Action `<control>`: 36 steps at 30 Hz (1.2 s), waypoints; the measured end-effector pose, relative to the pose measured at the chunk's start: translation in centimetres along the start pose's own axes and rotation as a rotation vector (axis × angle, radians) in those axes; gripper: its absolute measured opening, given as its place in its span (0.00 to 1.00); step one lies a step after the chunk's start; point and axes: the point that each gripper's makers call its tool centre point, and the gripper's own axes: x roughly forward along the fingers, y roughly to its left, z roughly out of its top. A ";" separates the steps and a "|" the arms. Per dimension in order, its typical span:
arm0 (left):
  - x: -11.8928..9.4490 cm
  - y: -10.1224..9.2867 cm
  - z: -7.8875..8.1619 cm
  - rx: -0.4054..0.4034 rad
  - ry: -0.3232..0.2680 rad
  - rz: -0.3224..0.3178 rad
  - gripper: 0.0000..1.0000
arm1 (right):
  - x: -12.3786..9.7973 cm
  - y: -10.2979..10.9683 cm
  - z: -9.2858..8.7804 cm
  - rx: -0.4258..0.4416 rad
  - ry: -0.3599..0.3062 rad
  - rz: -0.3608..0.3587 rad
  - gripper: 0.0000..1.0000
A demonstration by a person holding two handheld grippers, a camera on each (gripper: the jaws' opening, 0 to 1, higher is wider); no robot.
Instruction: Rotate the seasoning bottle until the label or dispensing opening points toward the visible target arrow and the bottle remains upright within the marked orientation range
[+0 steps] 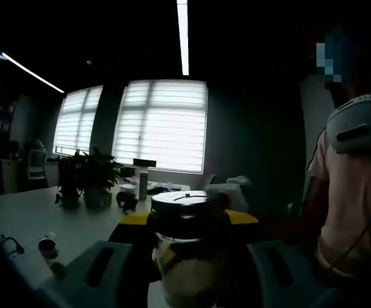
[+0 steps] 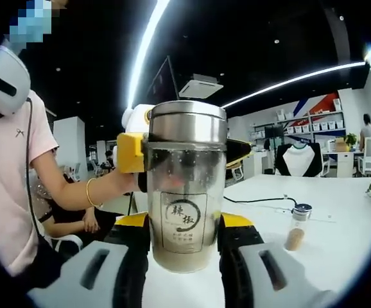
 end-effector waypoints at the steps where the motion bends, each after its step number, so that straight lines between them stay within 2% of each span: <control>1: 0.0 0.0 0.1 -0.001 -0.005 0.000 0.44 | 0.0 0.0 0.0 -0.001 -0.002 -0.002 0.39; 7: 0.1 -0.4 0.6 0.026 -0.015 -0.005 0.44 | 0.0 0.2 0.6 -0.007 -0.031 -0.026 0.38; 11: 0.3 -0.3 0.2 0.070 0.012 0.018 0.44 | 0.0 -0.4 0.2 -0.043 0.007 -0.096 0.38; 16: 0.0 0.4 0.3 0.045 -0.003 0.067 0.44 | -0.3 -1.1 0.3 -0.040 0.020 -0.160 0.38; 21: -0.1 0.8 0.9 0.052 -0.017 0.138 0.43 | -0.4 -1.6 0.7 -0.013 0.022 -0.232 0.38; 23: -0.1 1.2 0.9 0.037 -0.011 0.172 0.43 | -0.4 -1.7 0.6 -0.005 0.045 -0.247 0.38; 28: 0.0 1.2 1.3 0.034 -0.022 0.228 0.44 | -0.4 -1.6 0.6 -0.031 0.076 -0.286 0.38; 31: -0.2 1.9 1.3 -0.012 -0.017 0.312 0.45 | -0.5 -2.2 0.2 -0.087 0.113 -0.351 0.38; 32: -0.1 1.8 1.5 0.020 -0.015 0.327 0.46 | -0.5 -2.2 0.1 -0.128 0.128 -0.372 0.38; 34: -0.2 2.1 1.7 0.043 -0.014 0.401 0.46 | -0.3 -1.8 0.0 -0.118 0.121 -0.374 0.38; 36: 0.0 1.9 1.9 0.063 -0.017 0.431 0.47 | -0.2 -1.6 0.4 -0.068 0.074 -0.389 0.38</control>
